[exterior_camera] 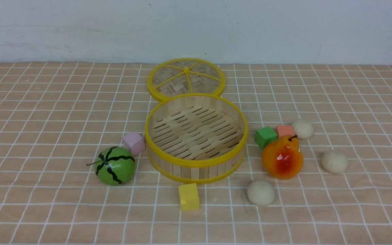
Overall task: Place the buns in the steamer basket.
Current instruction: Use the right arm to grab a steamed stuffed bun
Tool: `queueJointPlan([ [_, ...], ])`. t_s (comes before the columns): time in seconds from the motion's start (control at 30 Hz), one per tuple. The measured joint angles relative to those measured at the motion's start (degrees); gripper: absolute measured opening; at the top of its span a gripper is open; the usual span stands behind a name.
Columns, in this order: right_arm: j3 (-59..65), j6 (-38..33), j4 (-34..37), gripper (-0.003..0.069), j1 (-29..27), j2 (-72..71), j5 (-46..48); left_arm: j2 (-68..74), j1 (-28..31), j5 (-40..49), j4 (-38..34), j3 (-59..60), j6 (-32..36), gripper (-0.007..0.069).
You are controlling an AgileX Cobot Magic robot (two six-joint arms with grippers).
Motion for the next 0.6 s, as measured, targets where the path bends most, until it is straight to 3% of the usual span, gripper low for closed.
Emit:
queueJointPlan([
  [0.6, 0.0, 0.0, 0.0, 0.0093, 0.0, 0.0, 0.0, 0.0, 0.0, 0.0, 0.0, 0.0, 0.0, 0.0238],
])
